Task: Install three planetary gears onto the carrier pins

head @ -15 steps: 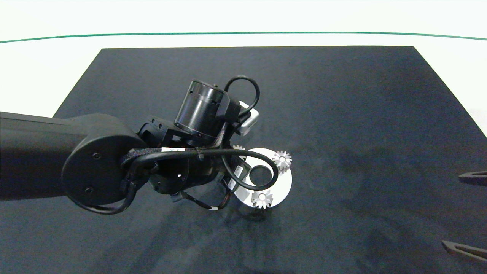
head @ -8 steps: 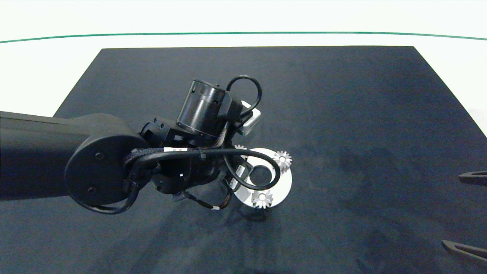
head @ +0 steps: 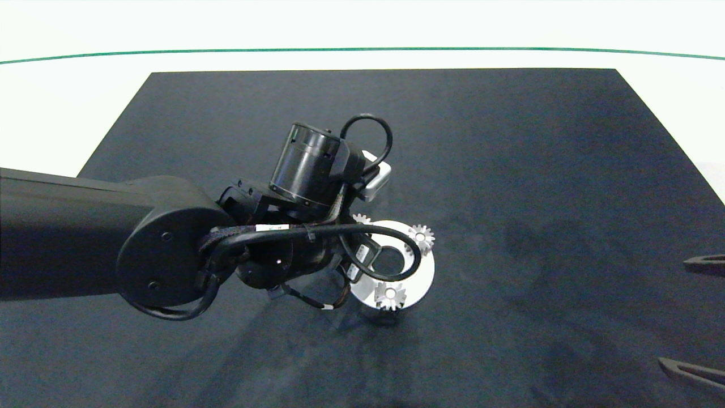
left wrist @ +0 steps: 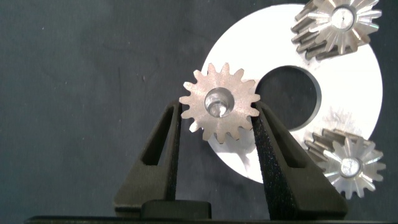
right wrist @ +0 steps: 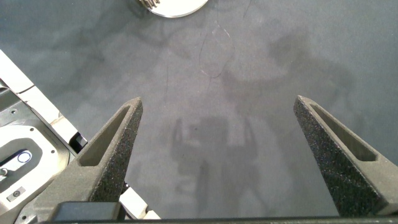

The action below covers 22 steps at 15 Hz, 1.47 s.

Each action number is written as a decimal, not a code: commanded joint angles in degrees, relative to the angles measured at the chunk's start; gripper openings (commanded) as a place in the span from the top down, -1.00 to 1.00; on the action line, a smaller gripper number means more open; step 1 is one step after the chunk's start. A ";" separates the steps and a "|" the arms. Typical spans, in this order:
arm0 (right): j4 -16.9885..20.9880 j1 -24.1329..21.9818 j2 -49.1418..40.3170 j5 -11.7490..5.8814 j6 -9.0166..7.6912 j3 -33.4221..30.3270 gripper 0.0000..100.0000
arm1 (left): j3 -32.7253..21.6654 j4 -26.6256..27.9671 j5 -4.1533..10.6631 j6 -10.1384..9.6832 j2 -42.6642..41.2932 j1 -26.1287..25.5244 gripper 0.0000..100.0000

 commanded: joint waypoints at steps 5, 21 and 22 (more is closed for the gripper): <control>0.21 0.03 0.06 -0.02 -0.11 0.07 -1.00 | 0.47 0.05 0.14 0.14 0.17 0.31 1.00; 0.12 0.03 -0.03 -0.02 -0.11 0.42 -1.00 | 1.61 -0.47 0.14 0.06 -0.18 0.31 -1.00; 0.12 0.12 -0.03 -0.02 -0.11 0.33 -1.00 | 1.61 -0.47 0.14 0.06 -0.18 0.22 -1.00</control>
